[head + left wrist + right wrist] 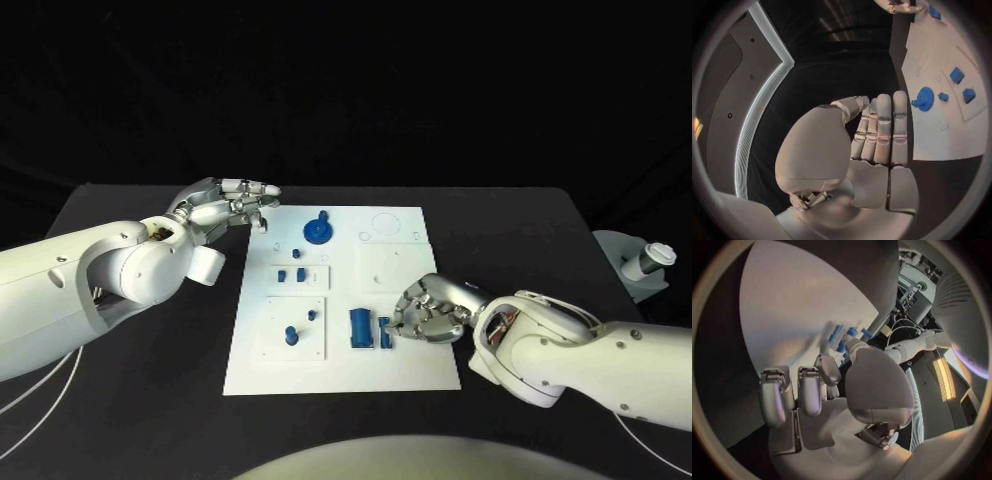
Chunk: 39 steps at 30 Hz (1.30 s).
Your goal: Assemble the parts on the task board
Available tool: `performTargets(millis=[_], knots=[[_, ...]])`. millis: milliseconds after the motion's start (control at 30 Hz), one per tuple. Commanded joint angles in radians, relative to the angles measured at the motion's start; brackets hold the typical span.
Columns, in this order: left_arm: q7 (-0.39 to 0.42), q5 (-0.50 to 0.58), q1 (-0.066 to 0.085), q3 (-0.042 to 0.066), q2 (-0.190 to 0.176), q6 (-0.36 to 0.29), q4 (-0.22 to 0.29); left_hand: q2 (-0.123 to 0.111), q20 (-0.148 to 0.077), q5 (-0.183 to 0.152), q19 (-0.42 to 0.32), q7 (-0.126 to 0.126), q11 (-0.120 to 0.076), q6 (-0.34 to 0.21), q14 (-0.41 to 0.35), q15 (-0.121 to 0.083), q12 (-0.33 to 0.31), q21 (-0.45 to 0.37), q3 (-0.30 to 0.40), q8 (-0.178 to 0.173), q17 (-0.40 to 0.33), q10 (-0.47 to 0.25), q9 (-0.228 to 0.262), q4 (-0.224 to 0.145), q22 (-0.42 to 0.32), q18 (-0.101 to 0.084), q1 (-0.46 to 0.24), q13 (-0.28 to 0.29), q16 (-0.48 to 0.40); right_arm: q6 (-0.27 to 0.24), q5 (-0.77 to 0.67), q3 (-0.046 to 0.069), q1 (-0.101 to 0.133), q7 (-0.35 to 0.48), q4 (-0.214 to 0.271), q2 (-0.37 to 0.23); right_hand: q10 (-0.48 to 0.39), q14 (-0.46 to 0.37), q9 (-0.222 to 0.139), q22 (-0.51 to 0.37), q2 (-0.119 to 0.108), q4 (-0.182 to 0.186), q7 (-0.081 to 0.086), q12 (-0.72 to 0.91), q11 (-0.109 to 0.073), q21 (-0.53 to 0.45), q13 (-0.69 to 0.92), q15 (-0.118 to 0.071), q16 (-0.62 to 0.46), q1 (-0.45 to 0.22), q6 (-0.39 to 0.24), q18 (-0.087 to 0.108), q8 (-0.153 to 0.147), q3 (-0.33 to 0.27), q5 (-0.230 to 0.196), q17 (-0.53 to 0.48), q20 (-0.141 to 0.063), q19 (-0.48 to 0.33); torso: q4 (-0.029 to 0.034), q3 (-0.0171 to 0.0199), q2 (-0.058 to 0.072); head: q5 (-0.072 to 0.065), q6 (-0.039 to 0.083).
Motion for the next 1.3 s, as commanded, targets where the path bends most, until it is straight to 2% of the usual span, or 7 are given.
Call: performTargets(millis=[33, 467, 1033, 1067, 1100, 1133, 1300], knots=[[0.053, 0.015, -0.001, -0.001, 0.008, -0.02, -0.008, 0.003, 0.003, 0.003, -0.007, 0.001, 0.0, -0.004, -0.005, 0.0, 0.006, 0.005, 0.004, -0.006, -0.002, -0.005, -0.001, 0.0, 0.001, 0.014, 0.0, -0.001, 0.001, -0.066, 0.254, 0.003, 0.038, 0.246, -0.04, -0.003, -0.026, 0.059, -0.004, 0.238, -0.002, -0.004, 0.01, -0.046, 0.009, -0.053, -0.008, 0.014, -0.016, 0.022, -0.027, 0.004, -0.014, -0.01, 0.015, 0.057, 0.012, 0.075, -0.0012, -0.0019, -0.013, -0.004, 0.015], [0.187, 0.128, -0.011, -0.003, 0.062, -0.108, -0.12, -0.036, 0.027, -0.007, -0.084, 0.007, 0.01, -0.035, -0.118, 0.027, -0.012, -0.087, -0.039, -0.016, -0.039, -0.051, -0.003, 0.061, -0.046, 0.006, -0.084, -0.025, -0.069, 0.012, 0.936, 0.007, 0.149, 0.608, -0.405, 0.142, -0.371, -0.208, -0.027, -0.089, 0.042, -0.018, 0.083, -0.557, 0.079, -0.962, -0.314, 0.077, -0.433, 0.15, -0.173, 0.156, -0.084, -0.014, 0.015, -0.503, 0.071, -0.312, 0.0003, -0.0083, -0.063, -0.006, 0.122], [0.244, 0.184, -0.046, 0.003, 0.238, -0.157, -0.38, -0.026, 0.168, -0.009, -0.329, -0.023, 0.079, -0.109, -0.363, 0.144, -0.284, -0.742, -0.109, -0.04, -0.291, -0.074, -0.063, 0.129, -0.493, -0.03, -0.032, -0.186, -0.721, 0.175, 1.14, 0.029, 0.136, 0.765, -0.856, 0.401, -0.416, -0.531, -0.191, -0.704, 0.058, -0.046, 0.137, -1.017, 0.171, -1.48, -1.013, 0.212, -1.18, 0.199, -0.166, 0.169, -0.21, 0.073, -0.042, -0.983, 0.213, -0.541, 0.0096, 0.0078, -0.096, 0.011, 0.223], [0.21, 0.165, -0.044, 0.001, 0.231, -0.144, -0.371, 0.176, -0.123, -0.271, -0.949, -0.184, -0.113, -0.944, -1.072, -0.036, -0.457, -0.903, -0.585, -0.182, -0.415, -0.985, -0.383, -0.032, -0.708, -0.17, -0.452, -0.249, -1.076, 0.107, 1.086, 0.028, 0.14, 0.705, -0.846, 0.394, -0.726, -1.467, -0.64, -1.308, 0.197, -0.288, -0.068, -1.081, 0.009, -1.539, -1.308, 0.082, -1.493, -0.2, -1.019, -0.014, -0.346, -0.287, -0.186, -1.307, -0.024, -1.464, 0.0058, 0.0025, -0.092, 0.009, 0.217], [0.21, 0.164, -0.044, 0.001, 0.231, -0.145, -0.37, 0.176, -0.123, -0.271, -0.949, -0.184, -0.113, -0.944, -1.072, -0.036, -0.457, -0.903, -0.585, -0.182, -0.415, -0.985, -0.383, -0.032, -0.708, -0.17, -0.454, -0.249, -1.076, 0.107, 1.086, 0.029, 0.14, 0.705, -0.845, 0.394, -0.727, -1.467, -0.64, -1.308, 0.197, -0.288, -0.068, -1.081, 0.009, -1.539, -1.308, 0.082, -1.493, -0.204, -1.019, -0.014, -0.346, -0.287, -0.186, -1.307, -0.024, -1.464, 0.0055, 0.0028, -0.093, 0.01, 0.217], [0.211, 0.164, -0.045, 0.002, 0.23, -0.148, -0.367, 0.176, -0.123, -0.271, -0.949, -0.184, -0.113, -0.944, -1.072, -0.036, -0.457, -0.903, -0.585, -0.182, -0.415, -0.985, -0.383, -0.032, -0.708, -0.17, -0.476, -0.249, -1.076, 0.104, 1.088, 0.029, 0.139, 0.706, -0.842, 0.393, -1.429, -1.467, -0.64, -1.308, 0.197, -0.288, -0.068, -1.081, 0.009, -1.539, -1.308, 0.082, -1.493, -0.228, -1.019, -0.014, -0.346, -0.287, -0.186, -1.307, -0.024, -1.464, 0.0047, 0.0035, -0.094, 0.011, 0.217], [0.217, 0.154, -0.062, 0.012, 0.214, -0.2, -0.316, 0.176, -0.123, -0.271, -0.949, -0.184, -0.113, -0.944, -1.072, -0.036, -0.457, -0.903, -0.585, -0.182, -0.415, -0.985, -0.383, -0.032, -0.708, -0.17, -0.645, -0.249, -1.076, 0.065, 1.106, 0.043, 0.128, 0.716, -0.79, 0.382, -1.429, -1.467, -0.64, -1.308, 0.197, -0.288, -0.068, -1.081, 0.009, -1.539, -1.308, 0.082, -1.493, -0.396, -1.019, -0.014, -0.346, -0.287, -0.186, -1.307, -0.024, -1.464, -0.0089, 0.0165, -0.11, 0.037, 0.217]])
